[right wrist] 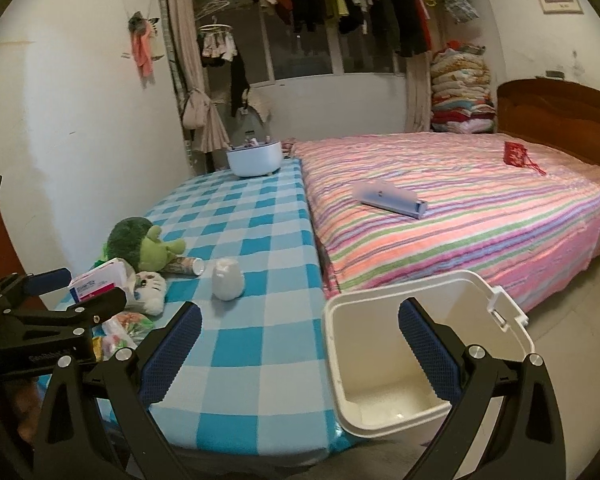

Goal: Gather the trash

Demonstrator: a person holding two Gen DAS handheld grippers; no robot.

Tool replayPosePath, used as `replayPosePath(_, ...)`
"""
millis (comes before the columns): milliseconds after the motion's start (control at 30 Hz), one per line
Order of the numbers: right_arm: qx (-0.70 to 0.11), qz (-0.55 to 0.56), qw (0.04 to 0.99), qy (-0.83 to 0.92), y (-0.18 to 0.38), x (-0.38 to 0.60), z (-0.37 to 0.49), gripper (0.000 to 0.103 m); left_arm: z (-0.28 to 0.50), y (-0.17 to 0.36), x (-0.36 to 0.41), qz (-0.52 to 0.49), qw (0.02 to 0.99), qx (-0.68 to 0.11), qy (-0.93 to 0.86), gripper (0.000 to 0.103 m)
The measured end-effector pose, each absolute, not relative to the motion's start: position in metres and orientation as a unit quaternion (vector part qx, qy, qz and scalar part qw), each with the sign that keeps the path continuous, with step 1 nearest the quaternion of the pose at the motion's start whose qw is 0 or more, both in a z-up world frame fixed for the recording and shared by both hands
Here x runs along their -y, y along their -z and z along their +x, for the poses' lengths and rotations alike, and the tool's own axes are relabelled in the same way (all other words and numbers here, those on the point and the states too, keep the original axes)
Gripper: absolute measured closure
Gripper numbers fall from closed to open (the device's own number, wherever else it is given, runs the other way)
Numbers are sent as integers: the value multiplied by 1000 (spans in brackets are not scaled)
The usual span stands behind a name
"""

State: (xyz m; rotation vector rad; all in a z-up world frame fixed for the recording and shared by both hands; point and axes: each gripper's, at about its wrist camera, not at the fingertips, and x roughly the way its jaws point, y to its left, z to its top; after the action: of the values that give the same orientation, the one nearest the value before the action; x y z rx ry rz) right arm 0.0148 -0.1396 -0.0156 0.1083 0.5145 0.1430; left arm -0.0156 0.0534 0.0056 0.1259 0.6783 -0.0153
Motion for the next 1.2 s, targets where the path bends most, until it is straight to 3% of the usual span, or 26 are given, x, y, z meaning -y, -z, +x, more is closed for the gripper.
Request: replayPosePath(1200,-247,27,965,-87,16,129,22,7,-20,1,-59,61,938,-342,0,7)
